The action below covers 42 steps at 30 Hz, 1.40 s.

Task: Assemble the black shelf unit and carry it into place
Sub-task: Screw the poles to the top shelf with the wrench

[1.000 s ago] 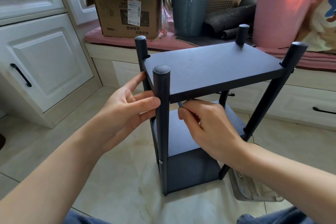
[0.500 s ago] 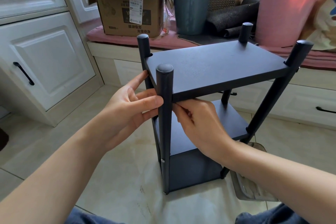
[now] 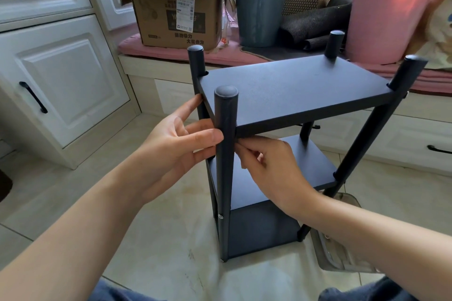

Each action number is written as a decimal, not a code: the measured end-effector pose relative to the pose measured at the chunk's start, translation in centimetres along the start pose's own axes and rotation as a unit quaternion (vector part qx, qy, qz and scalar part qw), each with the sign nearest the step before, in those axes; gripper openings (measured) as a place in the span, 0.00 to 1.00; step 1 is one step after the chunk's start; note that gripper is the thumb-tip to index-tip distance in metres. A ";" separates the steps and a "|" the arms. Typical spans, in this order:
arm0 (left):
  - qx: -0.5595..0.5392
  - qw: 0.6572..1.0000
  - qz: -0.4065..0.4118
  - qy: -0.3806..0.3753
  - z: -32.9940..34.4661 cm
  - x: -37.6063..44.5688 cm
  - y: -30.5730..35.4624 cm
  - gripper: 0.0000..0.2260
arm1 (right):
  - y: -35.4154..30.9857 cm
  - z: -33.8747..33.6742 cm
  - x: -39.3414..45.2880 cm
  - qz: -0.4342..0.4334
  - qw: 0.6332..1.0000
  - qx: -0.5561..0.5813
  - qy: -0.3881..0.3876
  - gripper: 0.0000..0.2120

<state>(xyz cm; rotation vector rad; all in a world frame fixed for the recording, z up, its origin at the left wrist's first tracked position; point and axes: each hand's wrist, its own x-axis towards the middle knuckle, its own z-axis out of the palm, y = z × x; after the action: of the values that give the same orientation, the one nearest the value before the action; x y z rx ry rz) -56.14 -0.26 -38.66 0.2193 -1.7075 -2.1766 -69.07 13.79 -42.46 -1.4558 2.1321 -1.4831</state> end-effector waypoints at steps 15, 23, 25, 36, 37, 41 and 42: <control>-0.123 0.977 -0.090 0.148 3.3 2.6 0.9 0.12 | -2.5 -5.1 -2.8 -0.062 0.996 0.049 0.042 0.12; -0.076 0.951 -0.019 0.299 5.5 3.0 0.5 0.12 | -3.7 -5.2 -0.3 -0.002 0.990 0.078 0.114 0.16; -0.095 0.942 -0.004 0.322 5.6 3.1 0.3 0.10 | -3.7 -5.2 0.6 0.015 0.992 0.065 0.106 0.15; -0.212 0.930 0.078 0.289 10.3 2.0 -1.7 0.22 | -0.2 -7.6 2.9 0.042 0.991 -0.001 0.123 0.14; -0.204 0.933 0.063 0.289 11.0 2.1 -2.0 0.21 | 0.1 -8.1 2.7 0.044 0.990 0.001 0.136 0.14; -0.177 0.943 0.011 0.281 13.8 3.2 -2.8 0.15 | 1.4 -9.8 1.2 0.052 0.982 0.004 0.180 0.14; -0.176 0.946 0.005 0.274 14.5 3.6 -3.0 0.13 | 1.5 -10.1 0.7 0.047 0.980 0.007 0.191 0.14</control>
<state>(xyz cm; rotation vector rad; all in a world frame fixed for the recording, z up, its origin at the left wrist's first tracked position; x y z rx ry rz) -64.92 12.14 -37.52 0.6453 -1.0000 -2.1010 -76.41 19.65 -38.35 -1.1155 2.3522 -1.8597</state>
